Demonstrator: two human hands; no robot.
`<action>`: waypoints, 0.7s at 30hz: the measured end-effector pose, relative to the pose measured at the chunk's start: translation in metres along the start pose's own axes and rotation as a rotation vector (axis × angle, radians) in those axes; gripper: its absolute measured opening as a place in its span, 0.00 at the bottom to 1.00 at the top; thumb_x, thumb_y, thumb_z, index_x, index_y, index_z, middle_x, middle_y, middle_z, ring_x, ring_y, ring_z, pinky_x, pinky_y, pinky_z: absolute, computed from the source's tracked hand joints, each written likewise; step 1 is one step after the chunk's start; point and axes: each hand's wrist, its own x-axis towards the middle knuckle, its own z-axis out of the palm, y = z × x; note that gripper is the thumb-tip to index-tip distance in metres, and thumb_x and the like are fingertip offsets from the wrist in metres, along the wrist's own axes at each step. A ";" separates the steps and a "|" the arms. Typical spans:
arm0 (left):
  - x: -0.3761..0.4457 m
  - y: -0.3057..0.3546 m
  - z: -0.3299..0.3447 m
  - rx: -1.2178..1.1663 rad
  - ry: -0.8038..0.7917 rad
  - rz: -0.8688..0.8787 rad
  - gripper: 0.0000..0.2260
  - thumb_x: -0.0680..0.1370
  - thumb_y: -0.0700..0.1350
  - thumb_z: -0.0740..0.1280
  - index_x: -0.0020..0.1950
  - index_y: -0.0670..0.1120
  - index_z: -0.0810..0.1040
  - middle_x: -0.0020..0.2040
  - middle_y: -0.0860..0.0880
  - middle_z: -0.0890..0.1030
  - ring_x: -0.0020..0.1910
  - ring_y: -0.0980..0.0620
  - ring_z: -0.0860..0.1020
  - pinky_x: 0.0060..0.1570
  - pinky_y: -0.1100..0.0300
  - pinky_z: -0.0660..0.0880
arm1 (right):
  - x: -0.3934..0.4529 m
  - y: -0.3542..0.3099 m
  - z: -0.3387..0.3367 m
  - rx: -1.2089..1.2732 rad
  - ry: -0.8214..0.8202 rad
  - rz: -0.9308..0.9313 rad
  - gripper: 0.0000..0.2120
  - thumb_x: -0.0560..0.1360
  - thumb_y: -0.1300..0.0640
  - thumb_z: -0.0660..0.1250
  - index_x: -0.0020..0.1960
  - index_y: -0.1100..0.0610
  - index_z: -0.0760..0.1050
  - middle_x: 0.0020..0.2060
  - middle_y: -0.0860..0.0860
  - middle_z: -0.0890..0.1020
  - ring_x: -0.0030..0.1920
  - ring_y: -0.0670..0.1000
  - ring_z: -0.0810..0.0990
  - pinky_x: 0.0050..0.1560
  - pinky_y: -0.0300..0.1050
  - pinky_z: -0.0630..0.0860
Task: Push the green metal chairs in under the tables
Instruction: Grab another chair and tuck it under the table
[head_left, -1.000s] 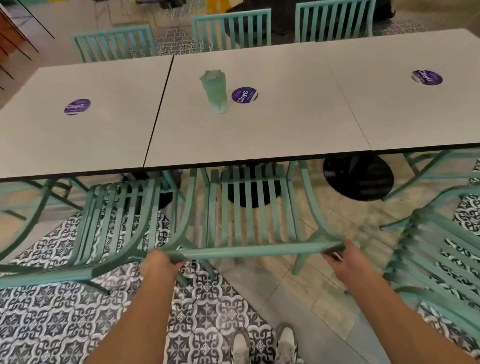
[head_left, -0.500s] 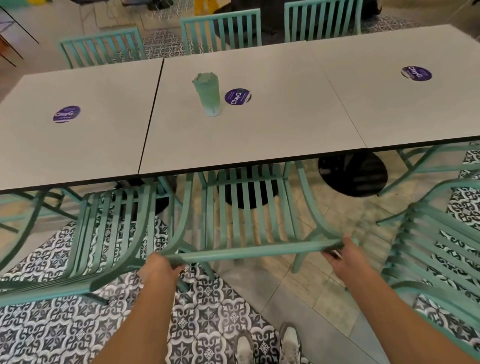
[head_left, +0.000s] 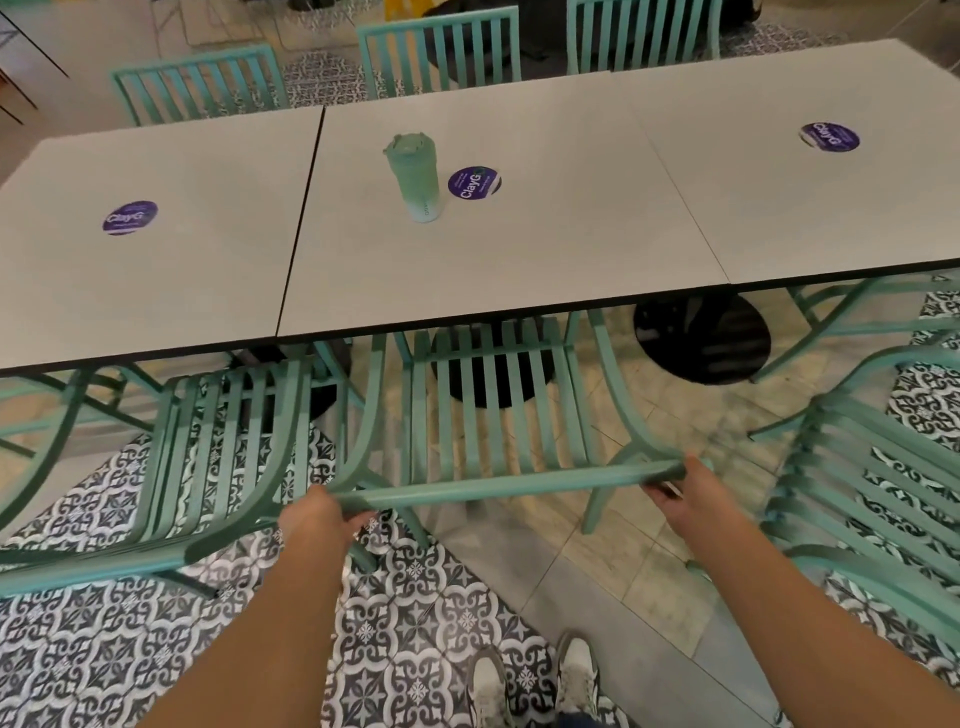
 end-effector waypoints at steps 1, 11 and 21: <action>0.001 0.000 -0.001 0.035 -0.010 0.006 0.18 0.84 0.43 0.55 0.73 0.37 0.64 0.68 0.37 0.72 0.58 0.41 0.79 0.35 0.54 0.82 | 0.000 0.000 0.000 -0.017 -0.002 -0.006 0.22 0.79 0.55 0.65 0.70 0.60 0.65 0.66 0.58 0.73 0.64 0.61 0.74 0.56 0.60 0.78; -0.008 -0.021 -0.007 0.056 0.090 -0.125 0.14 0.80 0.44 0.66 0.60 0.37 0.72 0.54 0.37 0.78 0.44 0.41 0.81 0.36 0.56 0.81 | 0.006 -0.011 -0.012 -0.047 -0.026 -0.033 0.21 0.80 0.55 0.63 0.70 0.60 0.65 0.67 0.60 0.72 0.63 0.62 0.74 0.52 0.60 0.78; 0.008 -0.016 -0.013 0.609 0.114 0.059 0.18 0.80 0.49 0.63 0.64 0.37 0.71 0.47 0.42 0.75 0.39 0.48 0.75 0.43 0.52 0.79 | 0.002 -0.015 -0.016 -0.131 -0.032 -0.049 0.20 0.80 0.54 0.62 0.70 0.59 0.65 0.62 0.59 0.74 0.59 0.60 0.77 0.39 0.56 0.78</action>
